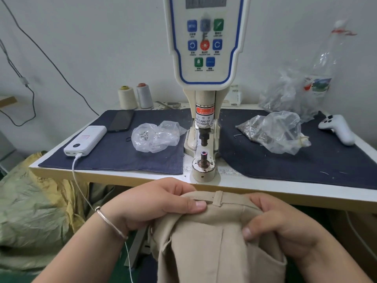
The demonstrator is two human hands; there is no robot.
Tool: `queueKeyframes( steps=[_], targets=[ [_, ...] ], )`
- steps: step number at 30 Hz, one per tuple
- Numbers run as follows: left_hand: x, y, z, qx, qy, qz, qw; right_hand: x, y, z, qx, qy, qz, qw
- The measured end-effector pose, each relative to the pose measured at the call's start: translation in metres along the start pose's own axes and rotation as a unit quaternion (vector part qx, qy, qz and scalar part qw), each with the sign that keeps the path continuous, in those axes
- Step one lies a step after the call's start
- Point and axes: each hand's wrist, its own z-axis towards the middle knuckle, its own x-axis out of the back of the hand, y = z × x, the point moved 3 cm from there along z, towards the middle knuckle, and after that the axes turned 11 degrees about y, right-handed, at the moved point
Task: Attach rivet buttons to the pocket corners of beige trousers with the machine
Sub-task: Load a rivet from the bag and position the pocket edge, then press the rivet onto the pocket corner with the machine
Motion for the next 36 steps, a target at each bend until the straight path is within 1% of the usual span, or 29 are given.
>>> queueKeyframes(
  steps=[2,5,8,11,14,17,19,22,25,28,30,32,33,36],
  targets=[
    [0.005,0.003,0.003,-0.005,0.017,0.038,0.999,0.009,-0.002,0.001,-0.014,0.039,0.021,0.999],
    [0.014,0.007,0.008,-0.002,0.051,0.063,0.997,0.015,-0.012,0.006,-0.017,0.071,0.049,0.996],
    [0.018,0.014,0.012,0.001,0.045,0.041,0.998,0.016,-0.028,0.011,-0.001,0.068,0.031,0.997],
    [0.021,0.018,0.013,-0.004,0.039,0.02,0.999,0.018,-0.041,0.013,-0.009,0.065,0.004,0.998],
    [0.02,0.017,0.015,-0.007,-0.005,0.003,1.0,0.021,-0.049,0.015,-0.026,0.058,-0.023,0.998],
    [0.02,0.015,0.015,0.006,-0.052,0.017,0.998,0.022,-0.05,0.018,-0.055,0.059,-0.036,0.996],
    [0.021,0.013,0.015,-0.001,-0.088,0.012,0.996,0.021,-0.05,0.019,-0.063,0.058,-0.04,0.996],
    [0.022,0.012,0.014,-0.034,-0.128,-0.001,0.991,0.024,-0.048,0.019,-0.066,0.063,-0.031,0.995],
    [0.022,0.015,0.011,-0.065,-0.147,0.012,0.987,0.025,-0.052,0.019,-0.052,0.034,-0.036,0.997],
    [0.022,0.016,0.01,-0.068,-0.175,-0.053,0.981,0.029,-0.057,0.02,-0.045,0.015,-0.067,0.997],
    [0.024,0.016,0.012,-0.071,-0.144,-0.087,0.983,0.033,-0.057,0.02,-0.053,0.028,-0.078,0.995],
    [0.027,0.014,0.016,-0.083,-0.088,-0.094,0.988,0.034,-0.055,0.021,-0.06,0.057,-0.095,0.992],
    [0.027,0.014,0.018,-0.089,-0.073,-0.096,0.989,0.032,-0.054,0.021,-0.062,0.07,-0.098,0.991],
    [0.028,0.011,0.025,-0.094,-0.04,-0.119,0.988,0.026,-0.053,0.023,-0.058,0.078,-0.064,0.993]
  ],
)
